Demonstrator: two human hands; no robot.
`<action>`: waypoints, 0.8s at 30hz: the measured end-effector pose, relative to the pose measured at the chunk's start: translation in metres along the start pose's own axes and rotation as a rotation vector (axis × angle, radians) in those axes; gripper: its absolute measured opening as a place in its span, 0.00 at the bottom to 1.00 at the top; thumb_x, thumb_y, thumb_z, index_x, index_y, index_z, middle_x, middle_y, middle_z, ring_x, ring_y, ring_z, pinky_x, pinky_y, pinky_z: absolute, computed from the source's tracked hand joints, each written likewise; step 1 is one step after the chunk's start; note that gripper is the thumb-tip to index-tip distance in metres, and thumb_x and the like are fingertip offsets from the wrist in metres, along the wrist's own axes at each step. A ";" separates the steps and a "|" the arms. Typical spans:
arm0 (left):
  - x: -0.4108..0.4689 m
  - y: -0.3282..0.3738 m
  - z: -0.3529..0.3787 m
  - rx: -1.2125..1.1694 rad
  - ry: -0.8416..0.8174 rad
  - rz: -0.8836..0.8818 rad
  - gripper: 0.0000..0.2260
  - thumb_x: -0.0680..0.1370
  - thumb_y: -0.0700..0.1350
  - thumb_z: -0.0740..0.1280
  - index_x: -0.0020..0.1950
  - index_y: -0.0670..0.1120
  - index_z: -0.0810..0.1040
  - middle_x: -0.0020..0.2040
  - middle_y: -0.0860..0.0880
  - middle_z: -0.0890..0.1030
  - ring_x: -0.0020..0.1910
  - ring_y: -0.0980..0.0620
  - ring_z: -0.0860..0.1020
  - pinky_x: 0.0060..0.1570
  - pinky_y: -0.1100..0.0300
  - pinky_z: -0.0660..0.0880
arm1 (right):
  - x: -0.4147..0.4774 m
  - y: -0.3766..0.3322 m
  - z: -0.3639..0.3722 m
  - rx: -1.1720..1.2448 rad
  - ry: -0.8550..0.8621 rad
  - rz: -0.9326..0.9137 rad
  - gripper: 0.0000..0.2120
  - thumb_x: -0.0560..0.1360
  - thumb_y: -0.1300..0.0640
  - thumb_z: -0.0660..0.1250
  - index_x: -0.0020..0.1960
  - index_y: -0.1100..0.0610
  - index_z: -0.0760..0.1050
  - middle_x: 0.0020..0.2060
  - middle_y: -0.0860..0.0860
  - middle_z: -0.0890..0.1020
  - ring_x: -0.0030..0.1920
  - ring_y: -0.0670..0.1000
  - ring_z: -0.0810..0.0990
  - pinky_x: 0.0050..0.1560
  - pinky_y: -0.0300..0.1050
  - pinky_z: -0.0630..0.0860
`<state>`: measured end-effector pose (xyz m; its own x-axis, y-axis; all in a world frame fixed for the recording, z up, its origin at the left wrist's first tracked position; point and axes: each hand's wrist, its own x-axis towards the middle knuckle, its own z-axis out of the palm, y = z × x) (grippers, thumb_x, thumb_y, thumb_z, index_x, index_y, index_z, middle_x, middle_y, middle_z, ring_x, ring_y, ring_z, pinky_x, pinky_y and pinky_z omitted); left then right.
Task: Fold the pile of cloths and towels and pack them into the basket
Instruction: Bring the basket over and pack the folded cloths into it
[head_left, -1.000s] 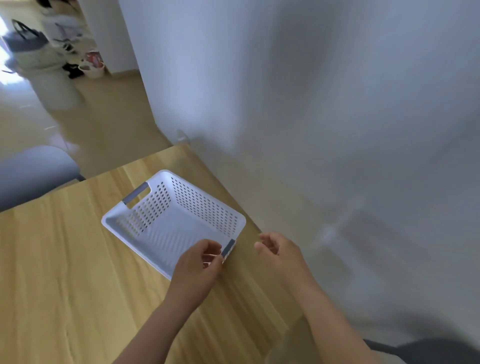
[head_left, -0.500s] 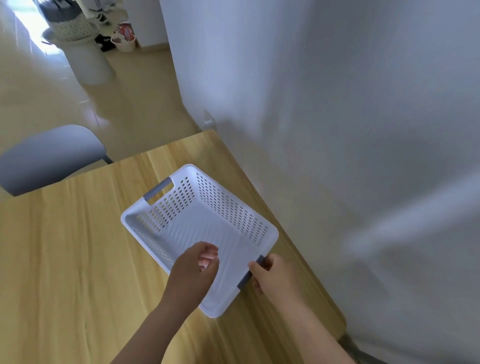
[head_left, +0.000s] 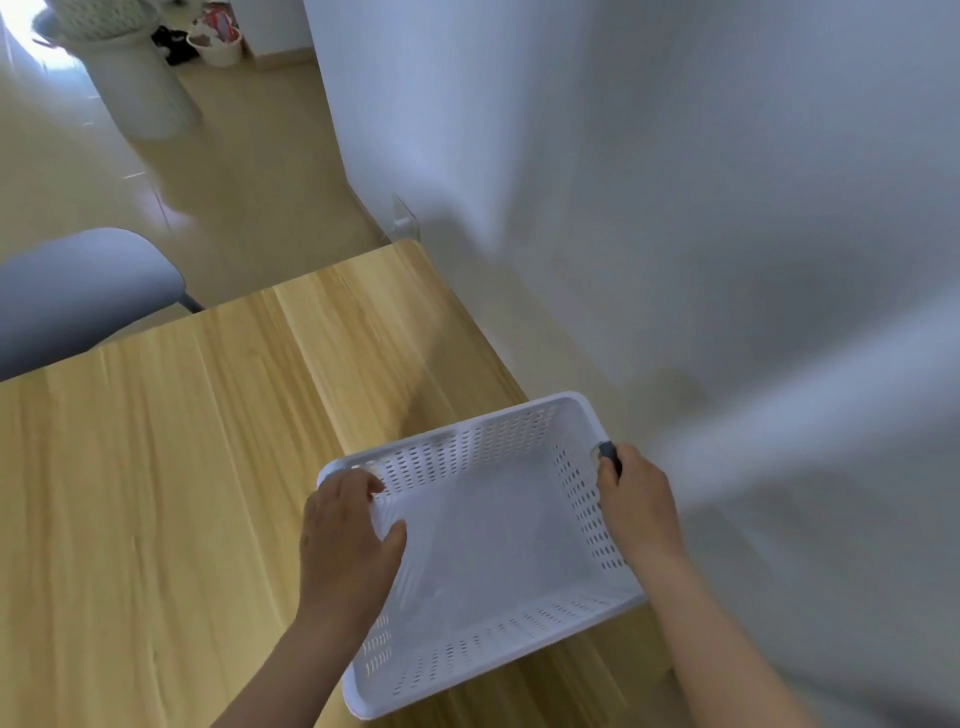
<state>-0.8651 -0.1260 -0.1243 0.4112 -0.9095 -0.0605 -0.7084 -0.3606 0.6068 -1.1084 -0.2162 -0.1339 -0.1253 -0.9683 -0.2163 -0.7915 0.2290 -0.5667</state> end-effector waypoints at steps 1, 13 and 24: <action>-0.001 -0.004 -0.001 0.030 0.008 -0.016 0.16 0.67 0.41 0.72 0.52 0.47 0.72 0.49 0.52 0.72 0.51 0.50 0.70 0.51 0.59 0.64 | 0.000 0.001 0.002 0.010 0.006 -0.003 0.09 0.82 0.56 0.54 0.50 0.55 0.72 0.40 0.49 0.77 0.39 0.49 0.75 0.30 0.37 0.64; -0.016 -0.028 -0.018 -0.138 -0.080 -0.284 0.08 0.76 0.39 0.62 0.52 0.47 0.66 0.36 0.50 0.75 0.32 0.51 0.75 0.29 0.58 0.69 | 0.000 0.002 0.004 0.067 0.034 -0.009 0.10 0.81 0.56 0.55 0.48 0.58 0.73 0.40 0.52 0.77 0.40 0.54 0.75 0.37 0.45 0.68; -0.066 -0.055 -0.049 -0.044 0.147 -0.355 0.01 0.77 0.39 0.59 0.46 0.42 0.67 0.35 0.48 0.71 0.31 0.49 0.69 0.28 0.57 0.60 | -0.035 -0.031 0.012 0.120 -0.073 -0.169 0.15 0.82 0.52 0.55 0.42 0.59 0.72 0.33 0.51 0.74 0.32 0.49 0.71 0.30 0.43 0.64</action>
<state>-0.8253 -0.0365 -0.1150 0.7066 -0.6891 -0.1607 -0.4828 -0.6356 0.6024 -1.0718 -0.1880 -0.1184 0.0502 -0.9849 -0.1654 -0.7203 0.0790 -0.6892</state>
